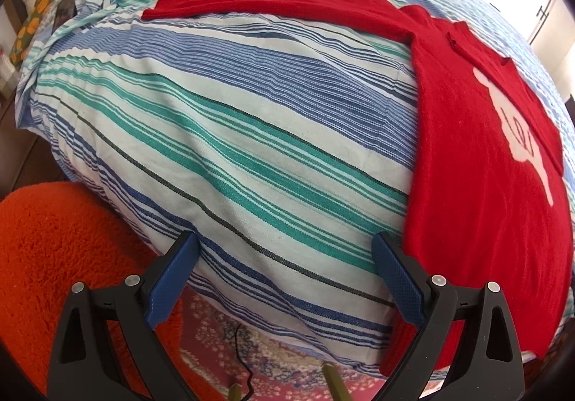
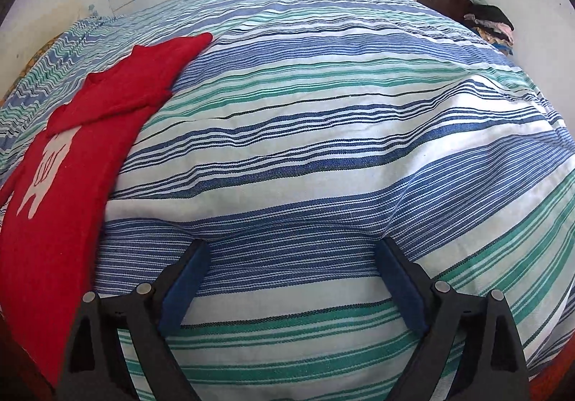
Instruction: Fold small clothes
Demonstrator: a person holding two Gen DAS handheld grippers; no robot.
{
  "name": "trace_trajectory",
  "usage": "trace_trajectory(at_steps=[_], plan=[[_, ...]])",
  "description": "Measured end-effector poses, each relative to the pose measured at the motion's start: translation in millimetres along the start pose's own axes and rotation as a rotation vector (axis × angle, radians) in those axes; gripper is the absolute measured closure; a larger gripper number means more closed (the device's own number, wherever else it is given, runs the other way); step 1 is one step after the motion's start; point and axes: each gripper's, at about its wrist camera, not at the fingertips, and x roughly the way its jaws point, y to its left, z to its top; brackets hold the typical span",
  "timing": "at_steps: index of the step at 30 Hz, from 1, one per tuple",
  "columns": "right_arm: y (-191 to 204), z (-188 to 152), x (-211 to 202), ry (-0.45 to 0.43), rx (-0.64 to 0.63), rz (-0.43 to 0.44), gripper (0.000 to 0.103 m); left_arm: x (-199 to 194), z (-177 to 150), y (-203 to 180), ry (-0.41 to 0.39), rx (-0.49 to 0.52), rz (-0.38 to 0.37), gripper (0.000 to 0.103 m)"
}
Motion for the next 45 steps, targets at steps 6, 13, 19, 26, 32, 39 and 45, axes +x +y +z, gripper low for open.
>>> trace_trajectory(at_steps=[6, 13, 19, 26, 32, 39, 45], plan=[[6.1, -4.6, -0.1, -0.033, -0.026, -0.010, 0.007, -13.1, 8.4, 12.0, -0.011, -0.031, -0.083, 0.006], [10.3, -7.0, 0.5, -0.055, -0.042, -0.024, 0.006, -6.8, 85.8, 82.6, -0.074, -0.285, -0.250, 0.006], [13.0, -8.5, 0.9, -0.063, -0.050, -0.037, 0.005, 50.6, 157.1, 150.3, -0.081, -0.506, -0.309, 0.013], [14.8, -9.6, 1.6, -0.066, -0.053, -0.052, 0.004, 78.8, 168.9, 178.1, -0.090, -0.582, -0.400, 0.016], [16.4, -9.2, 3.3, -0.067, -0.054, -0.069, 0.003, 92.6, 174.4, 226.4, -0.129, -0.807, -0.525, 0.016], [17.0, -9.1, 4.1, -0.068, -0.053, -0.076, 0.002, 101.1, 194.6, 244.9, -0.147, -0.851, -0.495, 0.036], [17.1, -9.3, 4.0, -0.068, -0.053, -0.078, 0.002, 105.8, 197.3, 257.0, -0.149, -0.807, -0.563, 0.048]])
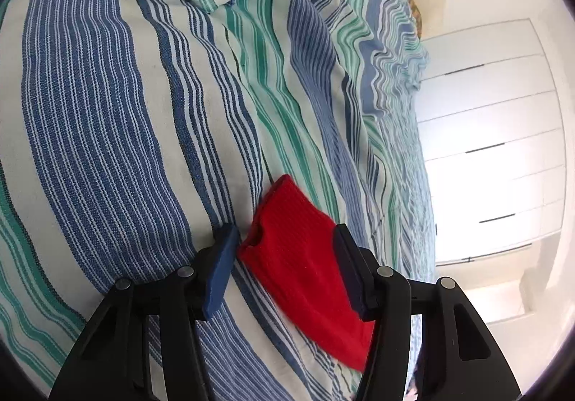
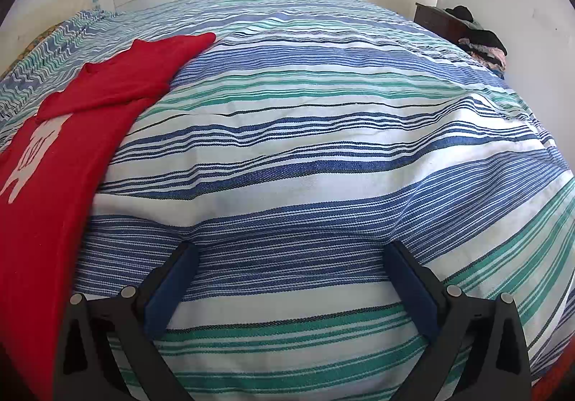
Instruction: Fold small clothes
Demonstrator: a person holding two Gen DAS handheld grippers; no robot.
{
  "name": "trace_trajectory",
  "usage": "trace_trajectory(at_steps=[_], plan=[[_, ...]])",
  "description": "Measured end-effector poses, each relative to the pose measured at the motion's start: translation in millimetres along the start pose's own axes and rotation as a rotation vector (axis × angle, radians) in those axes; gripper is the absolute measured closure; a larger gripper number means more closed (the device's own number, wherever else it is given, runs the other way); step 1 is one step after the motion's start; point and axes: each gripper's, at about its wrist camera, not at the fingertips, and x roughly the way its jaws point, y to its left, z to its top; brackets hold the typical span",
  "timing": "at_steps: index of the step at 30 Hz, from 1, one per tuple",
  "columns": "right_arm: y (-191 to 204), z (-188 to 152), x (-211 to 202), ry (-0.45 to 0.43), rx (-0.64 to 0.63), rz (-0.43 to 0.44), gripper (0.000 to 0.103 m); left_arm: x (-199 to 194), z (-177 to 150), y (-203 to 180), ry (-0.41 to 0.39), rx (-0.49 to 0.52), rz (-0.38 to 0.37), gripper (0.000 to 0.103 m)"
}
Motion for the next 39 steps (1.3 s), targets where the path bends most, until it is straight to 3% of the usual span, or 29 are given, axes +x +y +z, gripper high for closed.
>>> trace_trajectory(at_steps=[2, 5, 7, 12, 18, 23, 30, 35, 39], plan=[[0.2, 0.1, 0.7, -0.001, 0.000, -0.002, 0.002, 4.4, 2.2, 1.8, 0.026, 0.023, 0.005, 0.049], [0.8, 0.1, 1.2, -0.002, -0.002, -0.007, 0.002, 7.5, 8.0, -2.8, 0.049, 0.073, 0.020, 0.063], [1.0, 0.2, 1.5, -0.002, -0.001, -0.009, 0.001, 14.1, 9.1, -6.7, 0.073, 0.096, 0.052, 0.100], [0.8, -0.1, 1.0, -0.002, 0.002, -0.011, 0.001, 11.5, -1.0, -32.3, 0.080, 0.177, 0.250, 0.101], [-0.2, -1.2, 0.3, -0.011, 0.008, -0.003, 0.001, -1.0, -39.3, -150.5, 0.055, 0.488, 0.325, 0.101], [-0.9, -1.3, 0.3, -0.015, 0.010, 0.004, 0.001, 9.0, -102.3, -247.1, 0.067, 0.647, 0.217, 0.101], [-2.7, -2.0, -0.2, -0.018, 0.010, 0.018, 0.001, 52.7, -246.7, -357.9, 0.120, 0.927, 0.115, 0.101], [-3.8, -1.4, -0.4, -0.015, 0.008, 0.027, 0.000, 78.4, -359.5, -379.4, 0.193, 1.111, 0.094, 0.101], [-4.5, -1.8, -0.6, -0.015, 0.006, 0.033, 0.000, 98.7, -421.1, -371.1, 0.233, 1.209, 0.136, 0.101]])
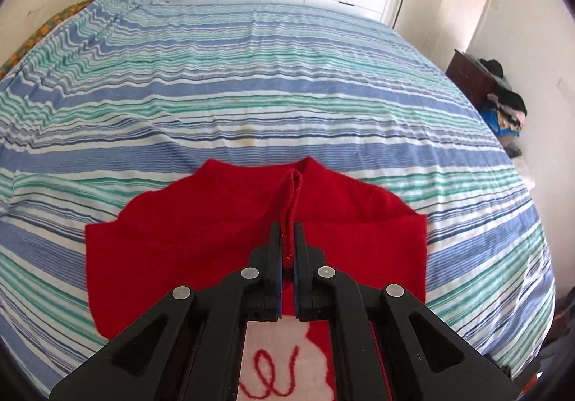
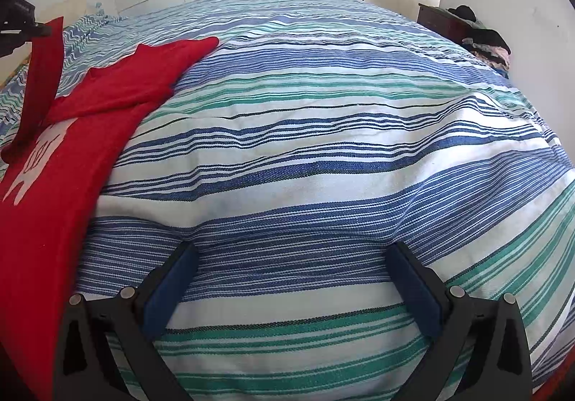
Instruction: Fold small clothes
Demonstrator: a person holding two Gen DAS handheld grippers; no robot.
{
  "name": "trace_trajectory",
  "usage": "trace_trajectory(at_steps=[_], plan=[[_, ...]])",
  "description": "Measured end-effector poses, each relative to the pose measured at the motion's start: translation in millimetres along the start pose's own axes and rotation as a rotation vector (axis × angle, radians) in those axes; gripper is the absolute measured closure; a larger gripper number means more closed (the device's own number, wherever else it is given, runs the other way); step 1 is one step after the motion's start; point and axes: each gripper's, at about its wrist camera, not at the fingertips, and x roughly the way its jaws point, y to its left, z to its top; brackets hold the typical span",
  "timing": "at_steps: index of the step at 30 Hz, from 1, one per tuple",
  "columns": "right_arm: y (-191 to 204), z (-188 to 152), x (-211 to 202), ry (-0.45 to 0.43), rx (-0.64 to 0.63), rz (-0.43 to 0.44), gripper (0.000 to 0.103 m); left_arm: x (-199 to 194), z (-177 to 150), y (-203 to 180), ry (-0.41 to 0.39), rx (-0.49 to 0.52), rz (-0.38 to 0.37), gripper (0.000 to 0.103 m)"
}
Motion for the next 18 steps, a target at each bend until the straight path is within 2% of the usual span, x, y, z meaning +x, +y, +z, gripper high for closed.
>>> trace_trajectory(at_steps=[5, 9, 11, 14, 16, 18], plan=[[0.0, -0.1, -0.1, -0.001, 0.000, 0.000, 0.000, 26.8, -9.5, -9.0, 0.055, -0.065, 0.030, 0.101], [0.0, 0.0, 0.1, 0.000, 0.000, 0.000, 0.000, 22.1, -8.9, -23.6, 0.039, -0.068, 0.008, 0.102], [0.0, 0.0, 0.2, 0.000, 0.000, 0.000, 0.000, 15.1, -8.4, -36.3, 0.019, -0.034, -0.028, 0.102], [0.1, 0.0, 0.3, -0.001, -0.001, 0.000, 0.000, 13.9, -14.1, -64.0, 0.009, 0.071, -0.052, 0.102], [0.1, 0.0, 0.3, -0.001, -0.001, 0.000, 0.000, 24.5, -22.0, -78.3, 0.050, 0.131, -0.059, 0.100], [0.1, 0.0, 0.3, -0.001, -0.001, 0.000, 0.000, 40.0, -30.5, -84.0, 0.105, 0.152, -0.021, 0.094]])
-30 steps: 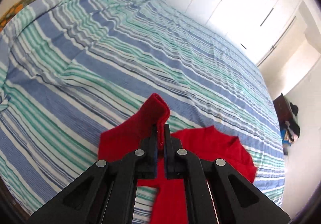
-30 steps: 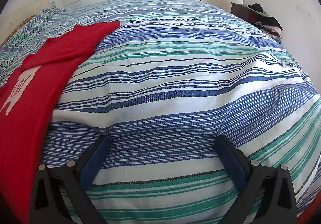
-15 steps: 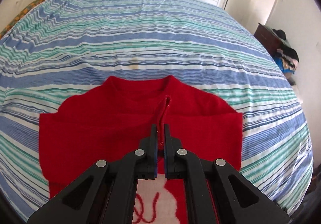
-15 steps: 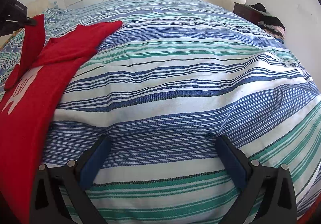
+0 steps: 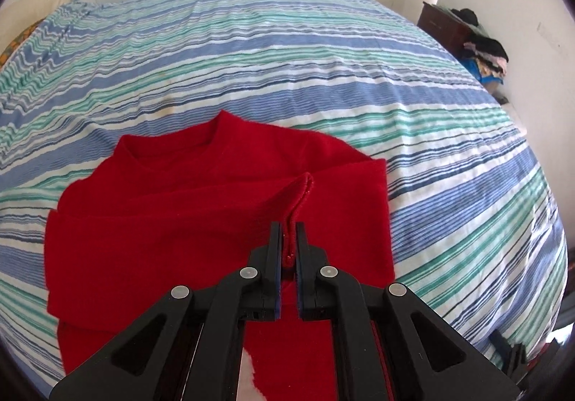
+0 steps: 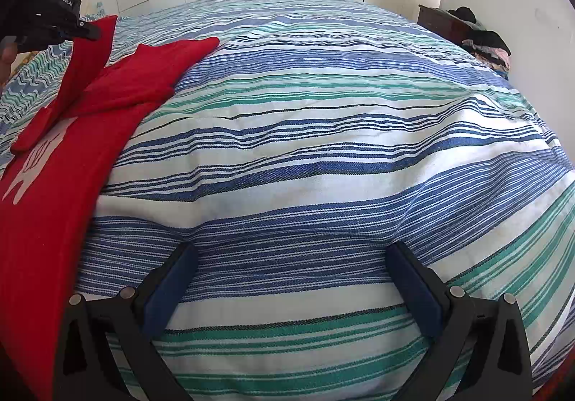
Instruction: Fold small clothes
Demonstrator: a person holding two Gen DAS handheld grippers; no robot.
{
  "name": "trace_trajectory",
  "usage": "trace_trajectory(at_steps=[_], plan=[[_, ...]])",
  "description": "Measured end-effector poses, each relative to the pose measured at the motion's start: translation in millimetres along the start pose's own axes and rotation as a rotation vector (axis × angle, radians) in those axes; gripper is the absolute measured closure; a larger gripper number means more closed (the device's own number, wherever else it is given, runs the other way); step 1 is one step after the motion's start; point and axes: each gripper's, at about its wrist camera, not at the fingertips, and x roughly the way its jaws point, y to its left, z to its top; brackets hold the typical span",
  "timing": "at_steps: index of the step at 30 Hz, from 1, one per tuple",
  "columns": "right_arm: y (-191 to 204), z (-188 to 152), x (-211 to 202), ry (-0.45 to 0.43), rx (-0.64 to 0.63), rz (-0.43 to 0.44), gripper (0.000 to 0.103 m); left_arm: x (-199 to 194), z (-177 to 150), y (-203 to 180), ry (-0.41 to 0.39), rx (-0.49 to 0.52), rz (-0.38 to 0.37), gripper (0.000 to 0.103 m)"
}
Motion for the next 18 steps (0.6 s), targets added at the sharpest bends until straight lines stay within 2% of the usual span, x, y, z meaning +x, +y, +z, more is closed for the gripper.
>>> trace_trajectory(at_steps=[2, 3, 4, 7, 10, 13, 15, 18], plan=[[0.1, 0.0, 0.1, 0.001, 0.000, 0.000, 0.000, 10.1, -6.6, 1.6, 0.049, -0.014, 0.044, 0.068], [0.0, 0.1, 0.1, 0.002, 0.001, 0.001, 0.000, 8.3, -11.2, 5.3, 0.050, -0.026, 0.044, 0.049], [-0.2, 0.2, 0.0, 0.002, 0.001, 0.001, 0.000, 0.3, -16.8, 10.8, 0.030, -0.031, 0.031, 0.041], [-0.1, 0.3, 0.0, 0.001, 0.000, 0.001, 0.000, -36.4, -42.6, 37.0, -0.048, -0.023, 0.030, 0.032], [-0.2, 0.2, -0.3, -0.002, 0.001, 0.003, 0.000, -73.4, -80.0, 100.7, -0.105, -0.107, 0.062, 0.022], [0.3, 0.1, -1.0, -0.008, -0.001, 0.001, 0.000, -83.9, -121.2, 189.9, -0.068, -0.254, 0.063, 0.023], [0.9, 0.1, -0.6, -0.012, -0.002, -0.002, 0.000, -77.4, -145.2, 235.2, -0.012, -0.329, 0.044, 0.031], [2.2, -0.1, 0.0, -0.016, -0.004, -0.009, 0.000, -69.1, -156.0, 257.4, 0.007, -0.323, 0.010, 0.034]])
